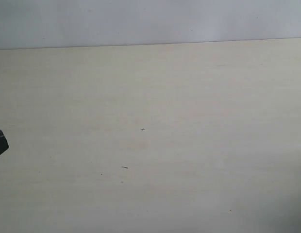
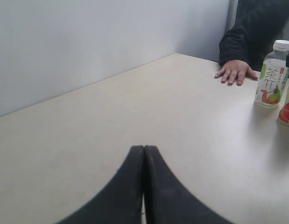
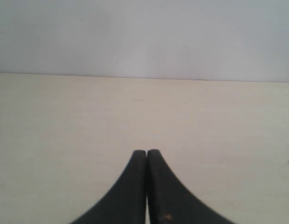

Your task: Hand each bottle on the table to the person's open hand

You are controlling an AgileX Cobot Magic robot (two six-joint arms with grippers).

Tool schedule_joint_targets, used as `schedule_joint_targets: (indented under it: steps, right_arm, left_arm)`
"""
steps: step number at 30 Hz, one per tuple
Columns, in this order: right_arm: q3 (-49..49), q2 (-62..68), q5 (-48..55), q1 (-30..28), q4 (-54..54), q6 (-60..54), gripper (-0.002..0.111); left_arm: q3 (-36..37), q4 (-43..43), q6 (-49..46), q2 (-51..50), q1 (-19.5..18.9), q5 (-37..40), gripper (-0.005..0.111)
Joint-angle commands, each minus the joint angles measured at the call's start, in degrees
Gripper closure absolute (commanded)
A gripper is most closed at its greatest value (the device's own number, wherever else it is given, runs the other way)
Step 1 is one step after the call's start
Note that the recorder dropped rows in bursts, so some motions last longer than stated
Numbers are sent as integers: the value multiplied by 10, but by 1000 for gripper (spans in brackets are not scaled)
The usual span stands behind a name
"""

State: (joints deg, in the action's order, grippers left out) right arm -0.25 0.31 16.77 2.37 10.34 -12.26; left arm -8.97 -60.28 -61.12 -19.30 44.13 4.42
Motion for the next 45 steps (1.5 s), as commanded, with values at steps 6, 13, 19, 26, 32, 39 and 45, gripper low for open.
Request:
schedule_joint_targets:
  steps: [6, 13, 19, 26, 32, 39, 45]
  right_arm:
    - [3, -3, -2, -4, 1, 1, 108]
    - [3, -3, -2, -4, 1, 1, 108]
    - [3, -3, -2, -4, 1, 1, 108]
    - [3, -3, -2, -4, 1, 1, 108]
    - [3, -3, -2, -4, 1, 1, 108]
    - [3, -3, -2, -4, 1, 1, 108]
    - [3, -3, -2, -4, 1, 1, 108]
  left_arm:
    - [1, -1, 1, 28, -156, 13, 107]
    - [1, -6, 1, 93, -352, 50, 107]
    - [1, -31, 1, 108, -423, 97, 107]
    - [3, 1, 13, 108, -429, 113, 107]
    - [32, 499, 499, 112, -433, 112, 107]
    - [90, 657, 662, 176, -442, 105, 107]
    - [90, 660, 664, 193, -442, 144, 107]
